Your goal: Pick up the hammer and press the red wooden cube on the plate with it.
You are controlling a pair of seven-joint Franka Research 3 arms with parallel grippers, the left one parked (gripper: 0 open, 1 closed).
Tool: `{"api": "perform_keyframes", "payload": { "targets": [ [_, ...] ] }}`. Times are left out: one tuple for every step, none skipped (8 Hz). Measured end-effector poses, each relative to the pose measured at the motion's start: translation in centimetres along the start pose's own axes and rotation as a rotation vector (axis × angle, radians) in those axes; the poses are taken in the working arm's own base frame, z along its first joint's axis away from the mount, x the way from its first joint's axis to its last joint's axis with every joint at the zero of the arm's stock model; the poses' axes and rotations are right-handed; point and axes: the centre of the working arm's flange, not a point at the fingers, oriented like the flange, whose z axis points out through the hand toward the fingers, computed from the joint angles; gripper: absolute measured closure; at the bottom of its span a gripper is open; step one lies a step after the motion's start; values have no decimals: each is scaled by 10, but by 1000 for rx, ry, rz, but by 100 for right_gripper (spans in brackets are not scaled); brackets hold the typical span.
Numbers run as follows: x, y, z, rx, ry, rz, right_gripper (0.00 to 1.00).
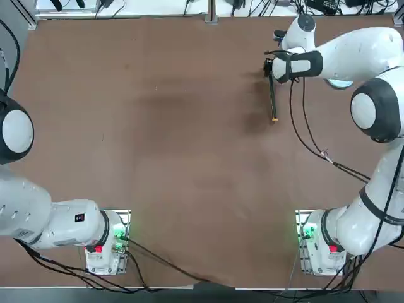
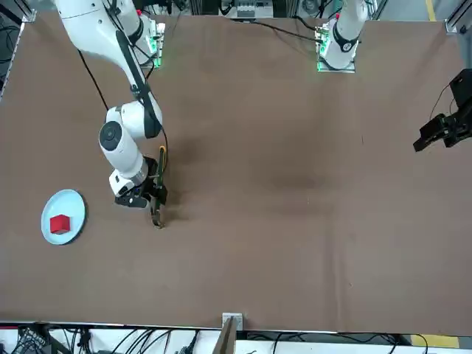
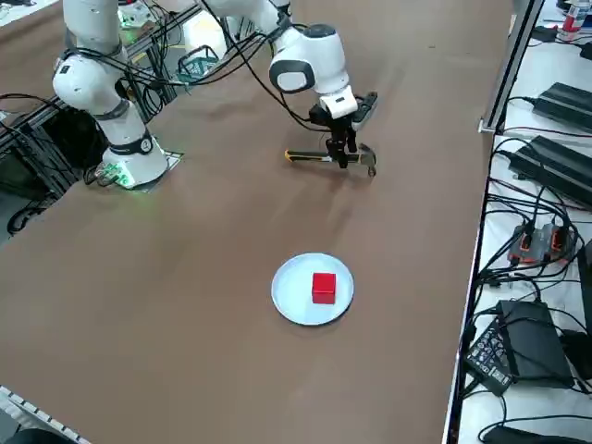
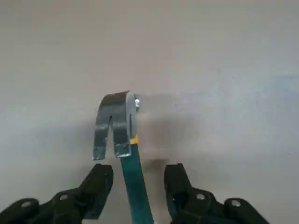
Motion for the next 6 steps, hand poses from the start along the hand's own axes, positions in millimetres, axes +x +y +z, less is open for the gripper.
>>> {"api": "perform_keyframes", "payload": {
  "targets": [
    [-1,0,3,0,1,-1,34],
    [-1,-1,5,0,3,-1,37],
    [-1,-1,6,0,3,-2,56],
    [-1,-1,6,0,3,-1,63],
    [-1,-1,6,0,3,-2,69],
    [0,-1,5,1,6,-4,79]
  ]
}}
